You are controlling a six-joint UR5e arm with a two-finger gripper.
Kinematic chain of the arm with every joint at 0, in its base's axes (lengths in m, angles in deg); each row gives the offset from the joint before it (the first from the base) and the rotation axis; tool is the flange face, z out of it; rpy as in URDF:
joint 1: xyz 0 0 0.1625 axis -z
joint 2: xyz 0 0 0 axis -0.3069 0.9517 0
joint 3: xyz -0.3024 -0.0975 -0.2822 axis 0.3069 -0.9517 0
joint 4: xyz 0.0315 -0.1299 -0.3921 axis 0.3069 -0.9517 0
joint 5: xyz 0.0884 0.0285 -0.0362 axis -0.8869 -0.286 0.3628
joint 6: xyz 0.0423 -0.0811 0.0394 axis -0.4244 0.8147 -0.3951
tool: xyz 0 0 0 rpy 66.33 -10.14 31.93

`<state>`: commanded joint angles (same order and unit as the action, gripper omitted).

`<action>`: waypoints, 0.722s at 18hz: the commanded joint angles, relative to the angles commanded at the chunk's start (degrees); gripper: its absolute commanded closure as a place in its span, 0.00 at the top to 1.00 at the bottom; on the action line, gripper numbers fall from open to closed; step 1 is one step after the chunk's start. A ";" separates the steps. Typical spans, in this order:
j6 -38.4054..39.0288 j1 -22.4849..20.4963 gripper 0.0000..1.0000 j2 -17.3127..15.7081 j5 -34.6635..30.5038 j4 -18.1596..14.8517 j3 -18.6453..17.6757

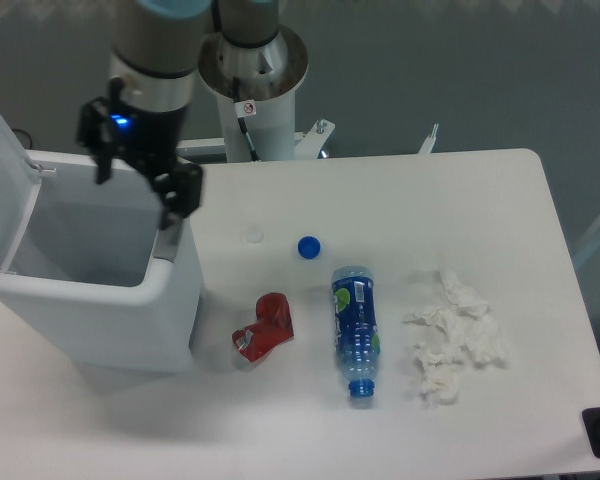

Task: Place the plastic bottle in the trash can

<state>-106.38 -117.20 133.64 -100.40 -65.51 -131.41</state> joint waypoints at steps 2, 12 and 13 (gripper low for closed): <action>-4.74 -3.51 1.00 -0.45 -0.27 -0.62 0.00; -20.76 -8.27 1.00 1.04 -14.51 -1.41 -6.50; -20.41 -8.54 1.00 2.26 -14.51 -0.80 -6.59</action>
<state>-126.80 -125.74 135.90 -114.91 -66.32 -138.00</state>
